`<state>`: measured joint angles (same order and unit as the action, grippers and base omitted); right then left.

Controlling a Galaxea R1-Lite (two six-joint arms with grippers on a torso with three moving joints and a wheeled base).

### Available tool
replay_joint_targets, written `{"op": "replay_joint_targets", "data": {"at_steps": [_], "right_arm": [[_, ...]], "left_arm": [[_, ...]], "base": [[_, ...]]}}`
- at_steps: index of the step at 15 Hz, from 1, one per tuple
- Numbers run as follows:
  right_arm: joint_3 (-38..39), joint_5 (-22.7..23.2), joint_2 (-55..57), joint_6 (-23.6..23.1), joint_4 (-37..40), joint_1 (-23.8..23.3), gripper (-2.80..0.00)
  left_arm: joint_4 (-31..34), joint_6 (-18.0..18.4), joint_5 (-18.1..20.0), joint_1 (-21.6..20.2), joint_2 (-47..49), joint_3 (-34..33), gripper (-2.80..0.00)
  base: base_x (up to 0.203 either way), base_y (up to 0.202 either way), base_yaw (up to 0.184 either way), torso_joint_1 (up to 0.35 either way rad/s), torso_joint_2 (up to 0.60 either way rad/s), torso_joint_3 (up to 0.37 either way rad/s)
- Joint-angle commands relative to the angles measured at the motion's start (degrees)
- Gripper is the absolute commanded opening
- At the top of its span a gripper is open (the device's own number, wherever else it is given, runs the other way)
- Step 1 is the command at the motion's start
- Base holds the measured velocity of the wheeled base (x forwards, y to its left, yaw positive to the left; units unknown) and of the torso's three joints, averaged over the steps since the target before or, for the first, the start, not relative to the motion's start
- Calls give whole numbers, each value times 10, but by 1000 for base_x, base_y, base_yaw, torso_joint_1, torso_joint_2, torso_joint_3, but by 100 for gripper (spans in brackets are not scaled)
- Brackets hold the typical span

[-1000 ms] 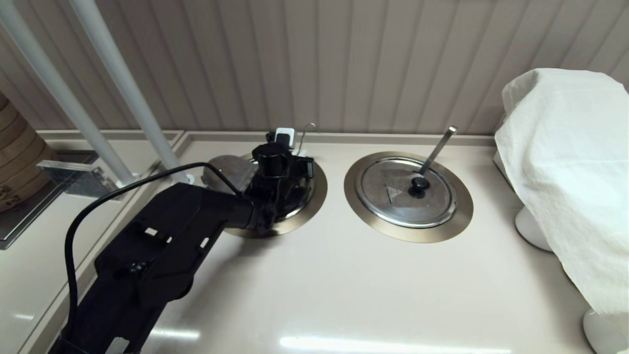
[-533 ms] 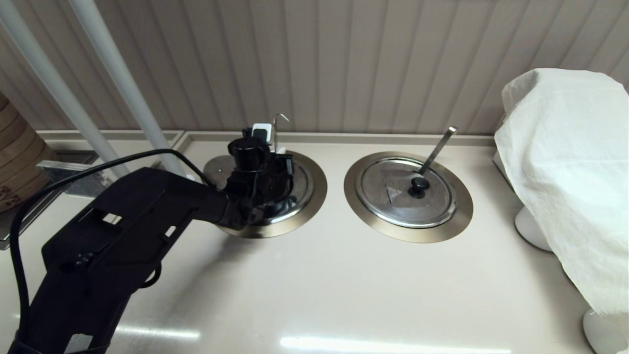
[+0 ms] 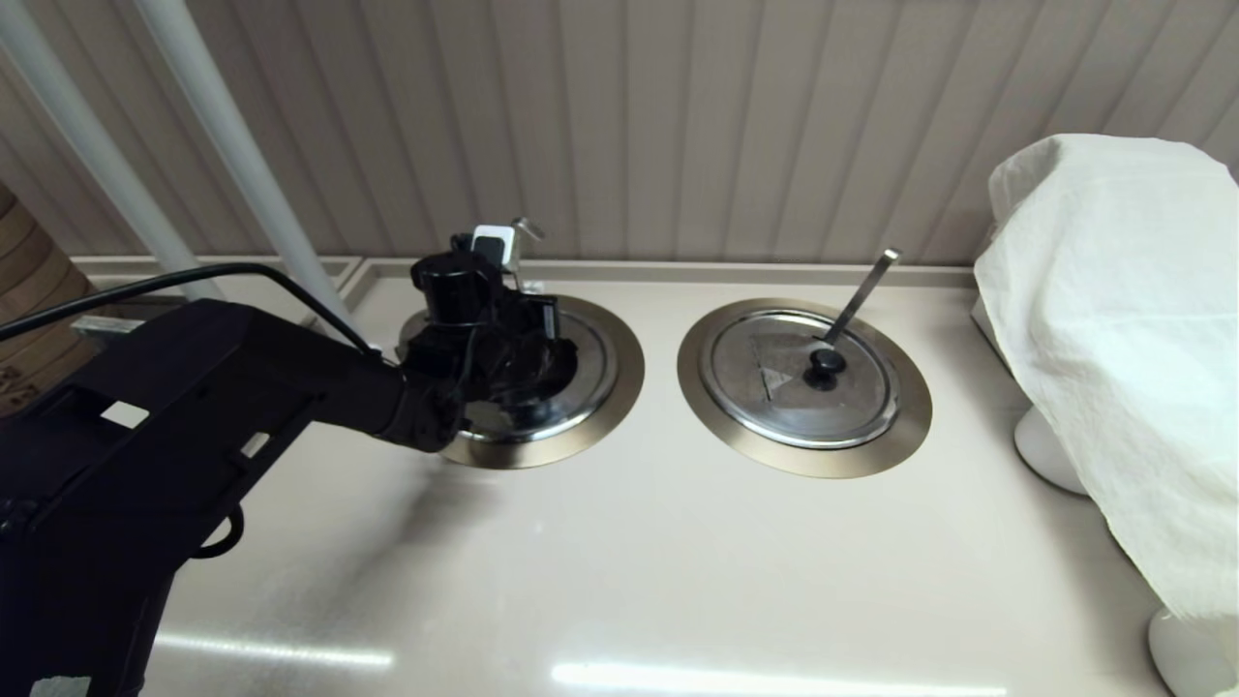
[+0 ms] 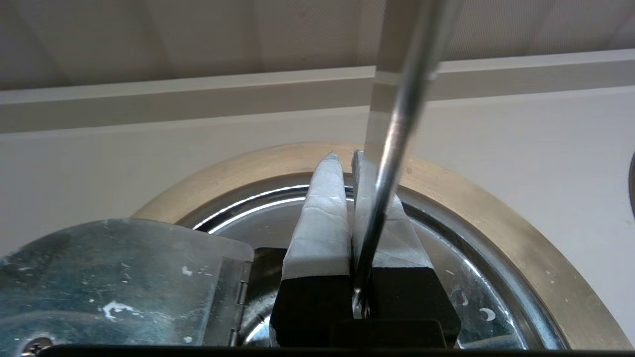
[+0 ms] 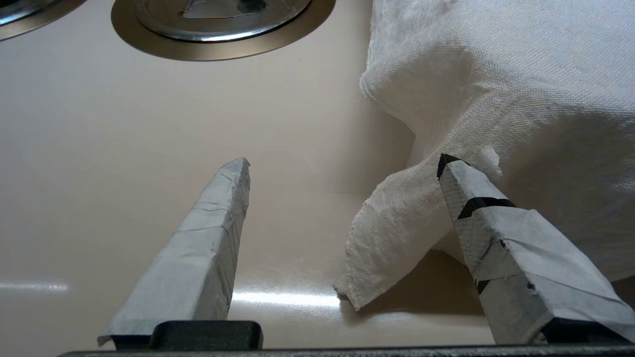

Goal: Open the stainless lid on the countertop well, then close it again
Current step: Stir with a spoon

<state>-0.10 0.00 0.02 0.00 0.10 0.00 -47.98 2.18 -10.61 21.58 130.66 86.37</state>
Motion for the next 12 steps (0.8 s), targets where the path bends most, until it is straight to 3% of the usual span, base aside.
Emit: {"op": "replay_joint_targets", "data": {"at_steps": [1,6,10,12], "right_arm": [[0,0,0,0,0,0,0],[0,0,0,-1,0,0,0],[0,0,0,-1,-1,0,0],[0,0,0,-1,-1,0,0]], "left_arm": [[-4,10,-3,0,-16,-7,-280],[-39,109,-3,2,-22,-60,-280],[-25,107,8,22,-44,-86,-280],[8,68,15,34,-58,-86,-280]], "base": [[0,0,0,0,0,0],[0,0,0,0,0,0],[0,0,0,0,0,0],[0,0,0,0,0,0]]}}
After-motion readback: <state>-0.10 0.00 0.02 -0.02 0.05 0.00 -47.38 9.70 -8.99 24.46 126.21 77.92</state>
